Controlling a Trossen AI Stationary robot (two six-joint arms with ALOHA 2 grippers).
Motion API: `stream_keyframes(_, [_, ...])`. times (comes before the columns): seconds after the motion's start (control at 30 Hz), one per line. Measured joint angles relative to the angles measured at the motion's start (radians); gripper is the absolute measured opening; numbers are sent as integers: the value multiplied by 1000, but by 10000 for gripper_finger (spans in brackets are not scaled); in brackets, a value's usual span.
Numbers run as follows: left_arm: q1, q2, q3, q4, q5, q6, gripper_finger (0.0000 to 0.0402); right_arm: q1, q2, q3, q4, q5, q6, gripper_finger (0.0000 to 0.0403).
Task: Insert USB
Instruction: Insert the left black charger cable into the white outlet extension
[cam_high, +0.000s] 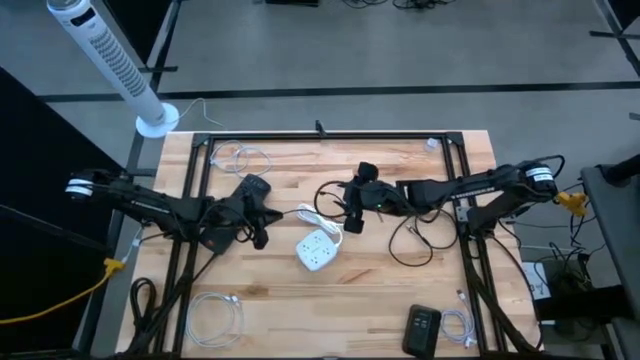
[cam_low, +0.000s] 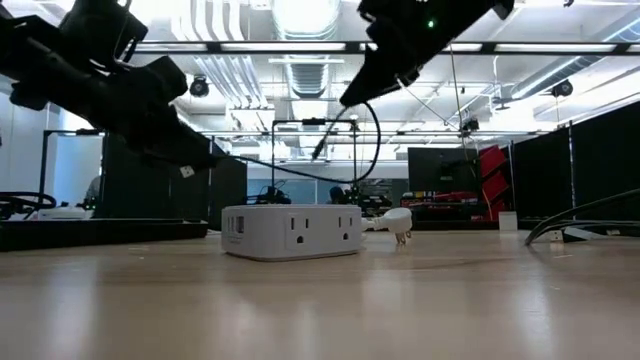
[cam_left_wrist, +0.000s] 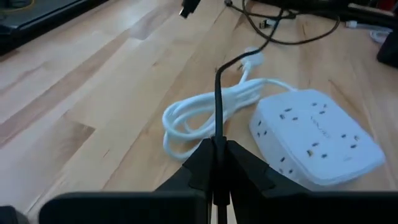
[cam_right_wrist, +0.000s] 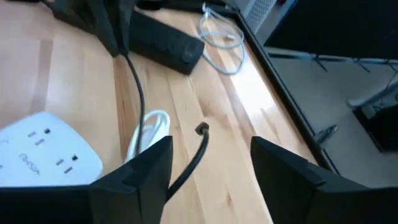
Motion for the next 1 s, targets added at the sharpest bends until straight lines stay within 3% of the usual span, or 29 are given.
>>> stream_keyframes(0.13, [0,-16,2,4,45,26,20,-3,42,-2,-46,24,-7,217])
stream_keyframes(0.47, [2,-130,11,-126,44,64,20,5,90,22,-175,26,90,250])
stream_keyframes(0.7, [2,-154,14,-137,37,75,20,15,85,139,-397,28,221,275])
stream_keyframes(0.83, [10,-124,23,-94,11,106,20,37,87,185,-381,15,266,285])
stream_keyframes(1.0, [36,-63,80,-103,-70,114,20,42,98,195,-214,11,203,294])
